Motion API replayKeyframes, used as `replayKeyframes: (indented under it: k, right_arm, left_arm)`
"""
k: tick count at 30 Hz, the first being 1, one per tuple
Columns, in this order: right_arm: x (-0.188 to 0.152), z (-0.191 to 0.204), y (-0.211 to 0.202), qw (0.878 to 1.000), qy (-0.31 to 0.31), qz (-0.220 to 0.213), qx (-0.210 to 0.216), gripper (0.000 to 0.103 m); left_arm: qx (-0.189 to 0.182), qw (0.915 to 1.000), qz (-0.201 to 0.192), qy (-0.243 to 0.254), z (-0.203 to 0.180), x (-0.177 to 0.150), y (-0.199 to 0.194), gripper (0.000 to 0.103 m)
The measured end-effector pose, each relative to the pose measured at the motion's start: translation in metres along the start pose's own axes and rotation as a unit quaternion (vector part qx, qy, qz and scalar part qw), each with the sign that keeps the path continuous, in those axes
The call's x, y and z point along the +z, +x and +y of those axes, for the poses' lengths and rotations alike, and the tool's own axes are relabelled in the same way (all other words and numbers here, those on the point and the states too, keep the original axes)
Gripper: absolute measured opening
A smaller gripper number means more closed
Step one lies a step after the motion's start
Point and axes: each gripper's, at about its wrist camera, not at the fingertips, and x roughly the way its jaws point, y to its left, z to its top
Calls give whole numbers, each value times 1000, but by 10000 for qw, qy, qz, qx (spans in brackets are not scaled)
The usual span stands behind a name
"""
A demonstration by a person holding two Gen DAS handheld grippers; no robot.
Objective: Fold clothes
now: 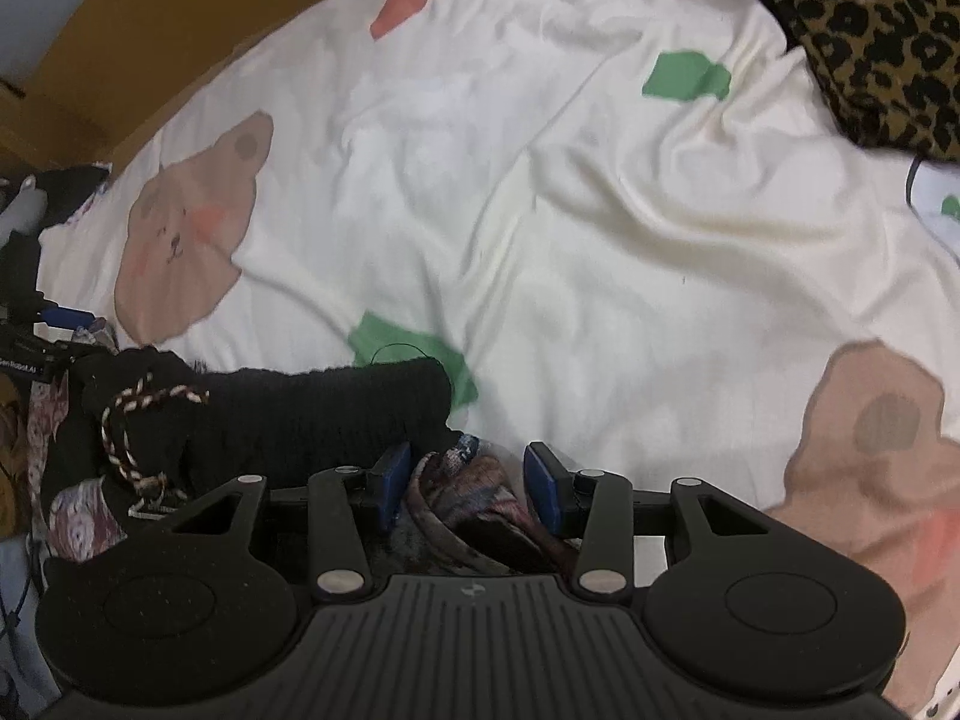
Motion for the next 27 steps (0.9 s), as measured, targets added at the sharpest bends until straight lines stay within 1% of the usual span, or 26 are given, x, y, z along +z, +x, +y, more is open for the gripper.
replayKeyframes:
  k: [5,8,11,13,18,22,25,27]
  right_arm:
    - [-5,4,-1,9997,-225,116,-16,58]
    - [-6,9,-3,9989,-452,108,-69,58]
    - [-7,17,-6,9970,-757,54,-128,58]
    - [-5,19,-7,9961,-876,33,-133,58]
    - [1,18,-11,9961,-872,-56,-99,58]
    - [5,18,-14,9965,-815,-157,-35,58]
    - [6,24,-10,9962,-857,-143,5,58]
    - [3,27,-3,9956,-932,-39,-16,58]
  left_arm:
    - [-185,9998,62,-95,5,-19,2,73]
    - [-184,9998,-15,116,2,-27,-1,73]
    - [-123,9982,-196,557,-5,-34,-11,73]
    - [-148,9969,-274,726,-6,-38,-19,73]
    - [-297,9967,-171,733,-5,-40,-27,73]
    - [-369,9975,-91,595,-11,-45,-29,73]
    - [-458,9976,105,516,-15,-54,-22,73]
    - [-448,9969,351,547,-21,-63,-14,73]
